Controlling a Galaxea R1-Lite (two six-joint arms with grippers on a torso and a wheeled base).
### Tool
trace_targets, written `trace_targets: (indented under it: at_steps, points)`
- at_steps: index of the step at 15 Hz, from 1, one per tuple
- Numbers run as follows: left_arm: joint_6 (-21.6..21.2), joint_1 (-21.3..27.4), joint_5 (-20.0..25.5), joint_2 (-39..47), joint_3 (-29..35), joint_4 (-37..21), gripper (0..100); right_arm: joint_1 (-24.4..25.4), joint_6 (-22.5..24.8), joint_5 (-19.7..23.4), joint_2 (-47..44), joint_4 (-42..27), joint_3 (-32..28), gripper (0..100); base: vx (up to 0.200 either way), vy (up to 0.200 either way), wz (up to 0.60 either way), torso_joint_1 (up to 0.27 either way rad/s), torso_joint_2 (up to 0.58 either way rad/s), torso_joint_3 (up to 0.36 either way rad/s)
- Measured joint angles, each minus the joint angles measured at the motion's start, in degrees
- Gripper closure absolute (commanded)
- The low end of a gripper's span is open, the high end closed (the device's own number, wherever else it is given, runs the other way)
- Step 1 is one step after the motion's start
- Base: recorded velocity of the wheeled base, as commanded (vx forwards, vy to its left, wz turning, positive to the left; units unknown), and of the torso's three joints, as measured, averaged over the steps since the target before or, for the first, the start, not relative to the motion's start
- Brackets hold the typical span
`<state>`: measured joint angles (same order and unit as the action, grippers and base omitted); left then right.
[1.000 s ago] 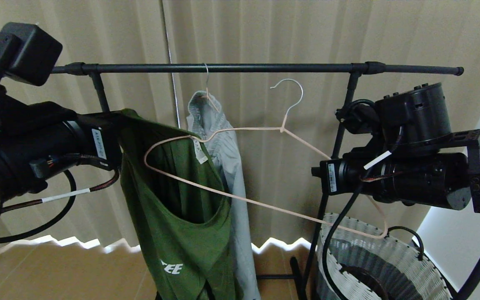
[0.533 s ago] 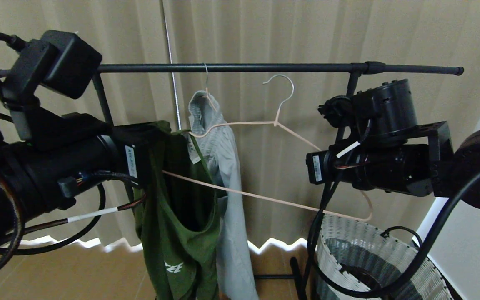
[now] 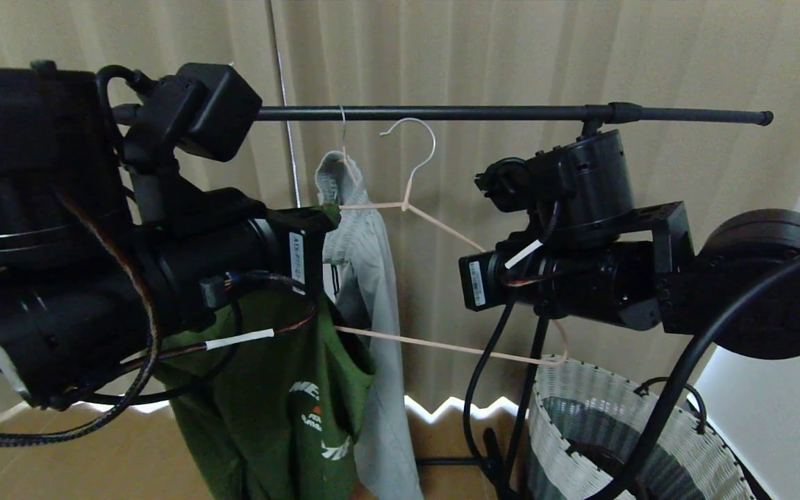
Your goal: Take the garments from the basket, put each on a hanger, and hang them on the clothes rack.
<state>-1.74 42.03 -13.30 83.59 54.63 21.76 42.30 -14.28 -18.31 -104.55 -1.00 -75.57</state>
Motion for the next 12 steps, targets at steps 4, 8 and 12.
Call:
trace_targets:
  at_steps: [4, 8, 12]
  points:
    - [-0.26, -2.4, -0.07, 2.54, 0.48, 4.6, 100, 1.57, -1.71, 7.36, 0.66, 0.0, 0.77, 100, 0.0, 0.0, 0.0, 0.0, 0.0, 0.0]
    - [-0.39, -3.97, -0.02, 3.69, 0.48, 5.19, 100, 2.68, -2.66, 15.49, 3.54, -0.28, 4.02, 100, 0.0, 0.0, 0.0, 0.0, 0.0, 0.0]
    - [-0.46, -2.88, 1.4, 3.4, 0.0, 5.19, 100, 3.18, -3.9, 15.53, 4.02, 0.0, 4.9, 100, 0.0, 0.0, 0.0, 0.0, 0.0, 0.0]
